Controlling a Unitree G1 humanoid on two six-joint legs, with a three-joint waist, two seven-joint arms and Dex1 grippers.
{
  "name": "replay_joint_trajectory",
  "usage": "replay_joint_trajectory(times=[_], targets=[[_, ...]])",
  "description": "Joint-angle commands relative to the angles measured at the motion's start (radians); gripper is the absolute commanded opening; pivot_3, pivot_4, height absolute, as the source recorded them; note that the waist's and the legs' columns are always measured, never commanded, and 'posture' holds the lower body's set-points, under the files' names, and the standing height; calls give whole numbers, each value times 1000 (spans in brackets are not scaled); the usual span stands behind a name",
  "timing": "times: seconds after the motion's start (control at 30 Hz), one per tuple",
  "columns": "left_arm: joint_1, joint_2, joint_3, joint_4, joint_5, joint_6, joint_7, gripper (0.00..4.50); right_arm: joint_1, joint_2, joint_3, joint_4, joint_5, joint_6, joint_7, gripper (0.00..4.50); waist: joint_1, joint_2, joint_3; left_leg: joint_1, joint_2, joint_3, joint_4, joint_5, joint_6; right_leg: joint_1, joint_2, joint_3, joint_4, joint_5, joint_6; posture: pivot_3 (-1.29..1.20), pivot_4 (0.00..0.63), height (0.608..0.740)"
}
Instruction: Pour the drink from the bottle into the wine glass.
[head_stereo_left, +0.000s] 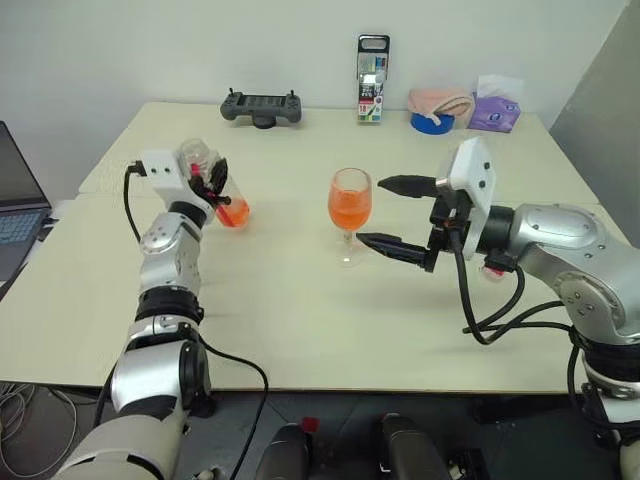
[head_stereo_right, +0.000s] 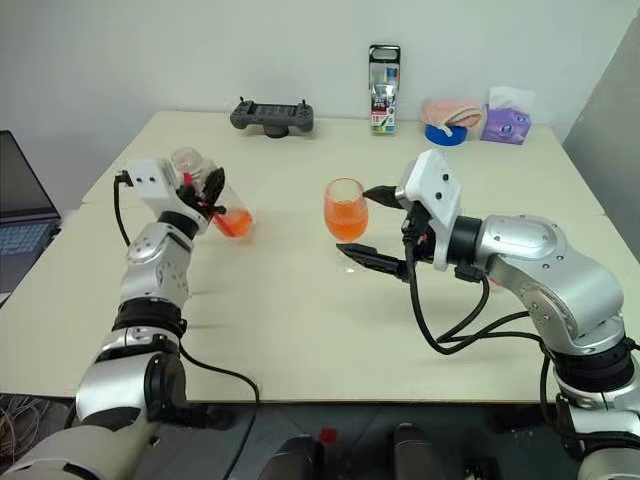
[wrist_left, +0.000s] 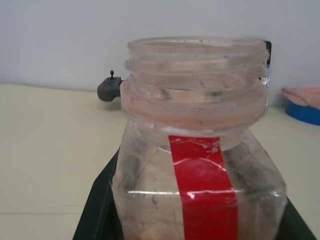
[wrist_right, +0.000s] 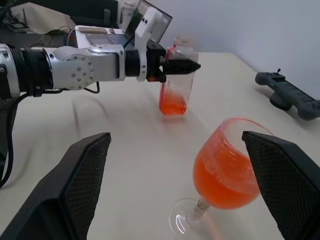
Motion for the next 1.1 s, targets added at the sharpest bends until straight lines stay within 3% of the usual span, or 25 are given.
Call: replay_joint_trajectory(times=[0.03, 0.3, 0.53, 0.83, 1.1], targets=[[20, 0, -33, -84, 40, -29, 14, 1638, -19, 6, -10, -19, -1, -20, 25, 4500, 1, 0, 0, 0, 0, 0, 0, 0, 0, 0, 0, 0, 0, 0, 0, 0, 150, 740], [83, -16, -94, -122, 111, -50, 32, 1636, -33, 11, 1, 0, -40, -37, 58, 4500, 1, 0, 0, 0, 0, 0, 0, 0, 0, 0, 0, 0, 0, 0, 0, 0, 150, 740], [136, -20, -72, -196, 81, 39, 60, 1636, -41, 10, -7, 7, -60, -36, 64, 4500, 1, 0, 0, 0, 0, 1, 0, 0, 0, 0, 0, 0, 0, 0, 0, 0, 150, 740], [161, 10, -78, -235, 110, 69, 78, 4480, -23, -2, -6, -2, -91, -27, 63, 4500, 1, 0, 0, 1, 0, 1, 0, 0, 0, 0, 0, 0, 0, 0, 0, 0, 150, 740], [213, 12, -90, -303, 120, 108, 61, 4480, -40, 11, 4, 24, -113, -51, 70, 4500, 1, 0, 0, 0, 0, 0, -1, 0, 0, 0, 0, 0, -1, 0, 0, 0, 150, 740]])
